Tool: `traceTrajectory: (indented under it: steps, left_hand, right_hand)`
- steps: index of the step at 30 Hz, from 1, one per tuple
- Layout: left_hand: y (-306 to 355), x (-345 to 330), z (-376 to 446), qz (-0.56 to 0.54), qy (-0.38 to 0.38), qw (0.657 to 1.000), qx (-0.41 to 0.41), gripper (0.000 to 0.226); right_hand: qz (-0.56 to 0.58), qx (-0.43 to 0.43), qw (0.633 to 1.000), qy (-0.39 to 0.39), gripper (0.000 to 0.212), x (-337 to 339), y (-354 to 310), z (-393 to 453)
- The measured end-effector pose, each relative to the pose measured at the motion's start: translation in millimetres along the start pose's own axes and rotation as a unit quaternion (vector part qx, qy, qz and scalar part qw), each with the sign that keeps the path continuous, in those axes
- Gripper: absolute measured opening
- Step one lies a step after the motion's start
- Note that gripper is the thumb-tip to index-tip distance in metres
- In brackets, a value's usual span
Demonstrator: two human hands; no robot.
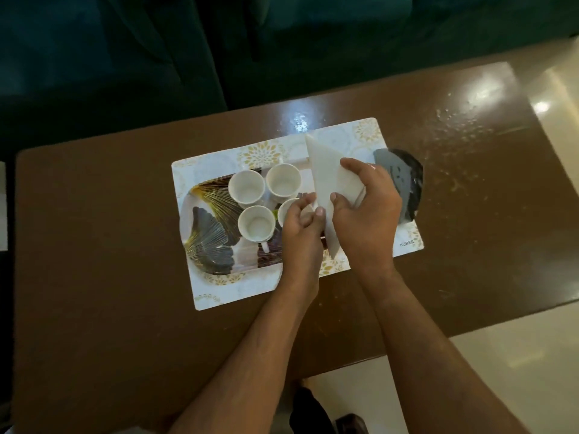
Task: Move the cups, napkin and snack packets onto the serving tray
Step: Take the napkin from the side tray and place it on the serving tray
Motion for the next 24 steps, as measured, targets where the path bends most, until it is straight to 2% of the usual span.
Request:
traceTrajectory:
  steps: [7,16,19,24]
  left_hand:
    - [-26,-50,-3,0.040,-0.061,0.995,0.062,0.026]
    - [-39,-93,17,0.124,-0.039,0.991,0.018,0.031]
    - [-38,-102,22,0.148,-0.044,0.988,-0.007,0.035]
    - [-41,-112,30,0.190,-0.038,0.980,-0.038,0.040]
  right_hand:
    - [-0.054,0.010,0.998,0.038,0.049,36,27,23]
    - [-0.166,0.045,0.981,0.088,0.050,79,55,62]
    - [-0.188,0.057,0.977,0.077,0.050,80,64,69]
    - [-0.193,0.062,0.979,0.002,0.052,69,80,74]
Point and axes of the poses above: each hand's wrist, its own z-axis towards the middle knuckle, its own x-axis out of the back of the hand, y = z × x, the point moved 3 cm from there along z, towards the middle knuckle, and after that the axes turned 5 degrees about x, right-handed, at the moved point
